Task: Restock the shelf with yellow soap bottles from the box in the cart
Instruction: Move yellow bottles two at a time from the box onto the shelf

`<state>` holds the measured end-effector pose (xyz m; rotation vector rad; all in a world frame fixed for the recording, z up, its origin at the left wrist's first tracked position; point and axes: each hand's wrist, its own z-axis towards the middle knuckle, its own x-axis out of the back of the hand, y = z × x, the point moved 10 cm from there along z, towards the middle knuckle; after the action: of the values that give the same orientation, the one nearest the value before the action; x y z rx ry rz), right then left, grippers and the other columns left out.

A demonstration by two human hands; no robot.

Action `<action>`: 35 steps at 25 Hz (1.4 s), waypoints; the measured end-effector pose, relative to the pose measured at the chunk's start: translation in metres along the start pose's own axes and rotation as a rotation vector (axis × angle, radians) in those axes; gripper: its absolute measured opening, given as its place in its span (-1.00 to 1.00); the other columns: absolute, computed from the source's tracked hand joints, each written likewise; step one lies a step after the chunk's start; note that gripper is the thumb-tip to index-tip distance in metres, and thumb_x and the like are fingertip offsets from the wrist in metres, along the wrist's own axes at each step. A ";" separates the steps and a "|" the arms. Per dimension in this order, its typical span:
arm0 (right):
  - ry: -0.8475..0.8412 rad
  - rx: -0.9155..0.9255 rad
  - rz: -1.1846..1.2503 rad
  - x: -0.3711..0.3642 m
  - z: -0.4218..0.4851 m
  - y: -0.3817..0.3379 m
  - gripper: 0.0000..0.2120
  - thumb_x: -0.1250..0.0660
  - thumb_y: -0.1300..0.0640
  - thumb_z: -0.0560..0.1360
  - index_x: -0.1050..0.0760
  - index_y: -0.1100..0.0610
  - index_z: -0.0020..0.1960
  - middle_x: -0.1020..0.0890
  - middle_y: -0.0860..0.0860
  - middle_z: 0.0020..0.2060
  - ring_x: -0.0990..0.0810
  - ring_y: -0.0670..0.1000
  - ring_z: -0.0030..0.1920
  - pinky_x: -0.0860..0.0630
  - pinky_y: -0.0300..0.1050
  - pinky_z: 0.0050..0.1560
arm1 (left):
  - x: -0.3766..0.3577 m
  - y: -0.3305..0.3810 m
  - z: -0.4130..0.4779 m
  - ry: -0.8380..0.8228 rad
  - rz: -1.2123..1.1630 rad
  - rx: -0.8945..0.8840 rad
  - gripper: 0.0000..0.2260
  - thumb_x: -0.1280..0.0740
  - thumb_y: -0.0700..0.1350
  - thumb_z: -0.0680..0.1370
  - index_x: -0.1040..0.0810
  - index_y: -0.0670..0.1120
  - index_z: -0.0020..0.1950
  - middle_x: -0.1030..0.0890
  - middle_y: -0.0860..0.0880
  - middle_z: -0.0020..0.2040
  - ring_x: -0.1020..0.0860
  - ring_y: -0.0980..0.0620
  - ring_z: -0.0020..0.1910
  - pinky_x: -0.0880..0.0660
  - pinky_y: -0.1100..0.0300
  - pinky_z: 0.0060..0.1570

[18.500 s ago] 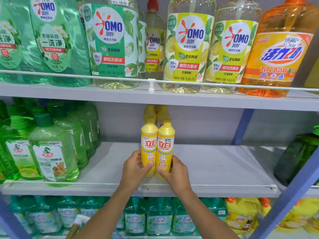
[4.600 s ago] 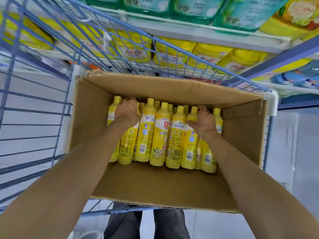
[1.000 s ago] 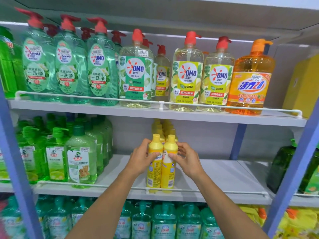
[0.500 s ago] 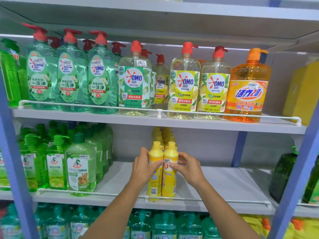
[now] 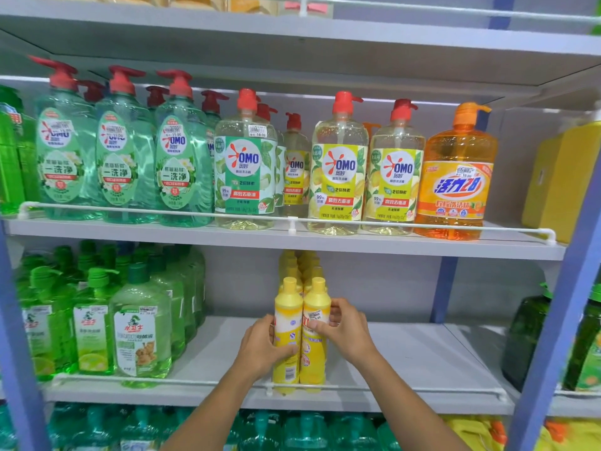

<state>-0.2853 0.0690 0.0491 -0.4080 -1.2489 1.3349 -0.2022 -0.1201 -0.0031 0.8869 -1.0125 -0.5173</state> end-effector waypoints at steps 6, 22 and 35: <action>-0.187 0.043 0.003 0.002 0.002 0.009 -0.61 -0.54 0.01 0.47 -0.58 -0.04 0.27 -0.69 -0.10 0.14 -0.67 -0.12 0.14 -0.62 -0.01 0.22 | -0.007 0.003 -0.003 0.133 0.069 0.051 -0.47 -0.65 0.15 0.23 -0.45 0.04 0.01 -0.59 0.11 -0.04 -0.60 0.10 -0.06 -0.55 0.19 -0.12; 0.011 0.010 -0.027 -0.020 -0.029 0.047 -0.42 -0.55 -0.08 0.44 -0.43 -0.09 0.40 -0.59 -0.17 0.19 -0.60 -0.20 0.13 -0.58 -0.37 0.04 | -0.019 -0.021 -0.017 0.113 -0.083 0.035 -0.52 -0.62 -0.06 0.32 -0.51 0.03 0.16 -0.66 0.12 0.01 -0.62 0.23 -0.03 -0.56 0.38 -0.13; 0.057 -0.079 -0.068 -0.039 -0.043 0.087 -0.49 -0.61 -0.05 0.38 -0.50 -0.01 0.25 -0.63 -0.25 0.00 -0.62 -0.27 0.02 -0.52 -0.48 -0.03 | -0.035 -0.040 -0.018 0.089 -0.073 0.073 -0.54 -0.63 -0.09 0.34 -0.47 0.00 0.10 -0.66 0.08 -0.01 -0.63 0.20 -0.08 -0.56 0.39 -0.17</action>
<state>-0.2829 0.0773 -0.0547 -0.4525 -1.2597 1.2115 -0.2012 -0.1098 -0.0587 1.0066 -0.9249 -0.5003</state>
